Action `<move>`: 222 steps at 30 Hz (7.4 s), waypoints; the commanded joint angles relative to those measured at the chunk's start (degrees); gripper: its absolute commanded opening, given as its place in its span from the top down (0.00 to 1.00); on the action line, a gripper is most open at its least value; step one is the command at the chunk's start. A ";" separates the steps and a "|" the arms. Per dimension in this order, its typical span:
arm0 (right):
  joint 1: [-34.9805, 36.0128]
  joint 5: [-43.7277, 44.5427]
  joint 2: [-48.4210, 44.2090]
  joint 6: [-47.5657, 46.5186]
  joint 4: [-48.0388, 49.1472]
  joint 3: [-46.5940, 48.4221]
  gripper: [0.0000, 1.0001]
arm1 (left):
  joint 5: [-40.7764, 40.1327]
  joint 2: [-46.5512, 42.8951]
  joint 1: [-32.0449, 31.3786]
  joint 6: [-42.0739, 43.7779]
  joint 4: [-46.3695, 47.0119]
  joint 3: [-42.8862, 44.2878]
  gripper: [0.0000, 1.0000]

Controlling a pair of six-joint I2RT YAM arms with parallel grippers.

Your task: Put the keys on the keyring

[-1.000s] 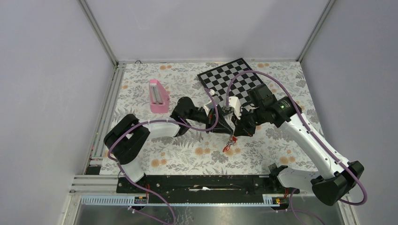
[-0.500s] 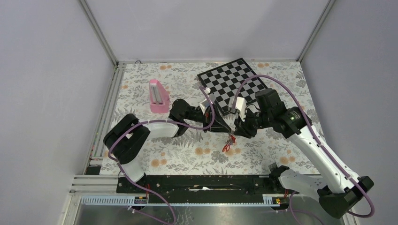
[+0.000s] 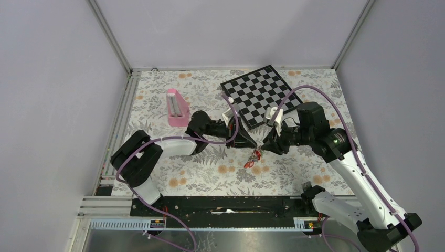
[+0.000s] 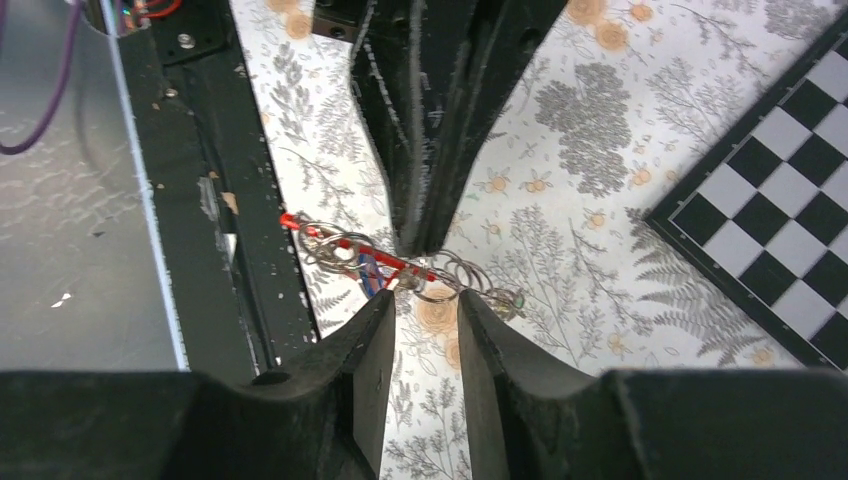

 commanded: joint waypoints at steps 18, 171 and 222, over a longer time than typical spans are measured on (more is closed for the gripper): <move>-2.60 -10.28 -2.28 1.63 6.72 -7.68 0.58 | -6.64 -3.65 0.31 -5.81 8.23 -1.57 1.00; -2.61 -8.01 9.07 -5.46 -10.61 6.50 1.00 | -0.51 -2.50 -0.10 9.90 -2.48 2.47 0.68; -1.64 -4.90 1.65 0.60 0.00 0.43 0.45 | -4.49 -3.15 -0.66 7.77 -2.31 1.32 1.00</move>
